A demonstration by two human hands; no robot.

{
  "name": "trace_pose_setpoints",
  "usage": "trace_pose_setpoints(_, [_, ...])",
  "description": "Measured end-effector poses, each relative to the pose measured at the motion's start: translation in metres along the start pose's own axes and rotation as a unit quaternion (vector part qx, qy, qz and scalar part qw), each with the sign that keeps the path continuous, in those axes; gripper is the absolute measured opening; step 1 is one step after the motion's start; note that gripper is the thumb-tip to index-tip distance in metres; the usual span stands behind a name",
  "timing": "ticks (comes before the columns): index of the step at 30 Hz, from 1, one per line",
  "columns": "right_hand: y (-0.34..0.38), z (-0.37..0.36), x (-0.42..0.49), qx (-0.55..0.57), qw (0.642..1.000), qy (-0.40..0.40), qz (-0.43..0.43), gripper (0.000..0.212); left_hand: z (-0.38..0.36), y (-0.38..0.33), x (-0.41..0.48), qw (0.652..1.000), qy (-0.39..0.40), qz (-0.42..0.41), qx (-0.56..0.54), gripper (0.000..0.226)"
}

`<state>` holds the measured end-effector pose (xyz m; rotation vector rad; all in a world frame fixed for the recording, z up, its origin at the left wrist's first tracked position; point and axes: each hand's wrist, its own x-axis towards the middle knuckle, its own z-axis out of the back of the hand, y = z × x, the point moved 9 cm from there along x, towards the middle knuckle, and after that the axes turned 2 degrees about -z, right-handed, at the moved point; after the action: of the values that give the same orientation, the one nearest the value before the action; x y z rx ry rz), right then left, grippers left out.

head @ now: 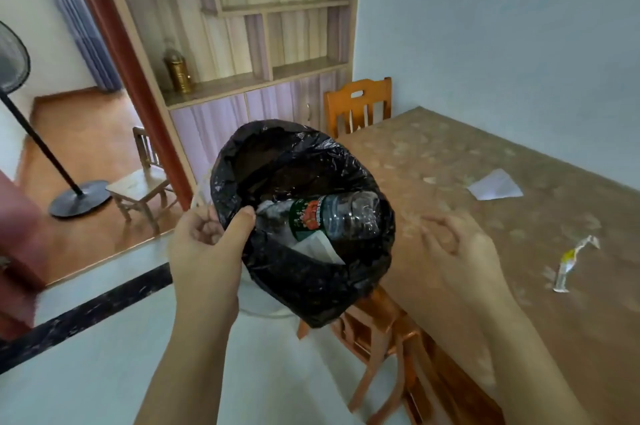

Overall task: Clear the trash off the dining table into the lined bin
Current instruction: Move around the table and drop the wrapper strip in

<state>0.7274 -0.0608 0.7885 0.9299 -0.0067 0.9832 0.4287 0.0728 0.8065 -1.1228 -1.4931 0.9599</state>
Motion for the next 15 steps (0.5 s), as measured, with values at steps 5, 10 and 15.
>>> trace_pose_setpoints(5, [-0.046,0.014,0.035,-0.012,0.997,-0.042,-0.057,0.019,-0.082,0.010,0.038,0.998,0.063,-0.013,-0.004,0.018])
trace_pose_setpoints(10, [-0.101,0.027,0.035,-0.042,0.986,-0.087,-0.137,0.019,-0.164,0.053,0.056,0.986,0.165,0.015,0.012,0.023])
trace_pose_setpoints(15, [-0.156,0.049,0.034,-0.090,0.957,-0.140,-0.237,0.017,-0.245,0.096,0.066,0.963,0.263,0.051,-0.010,0.016])
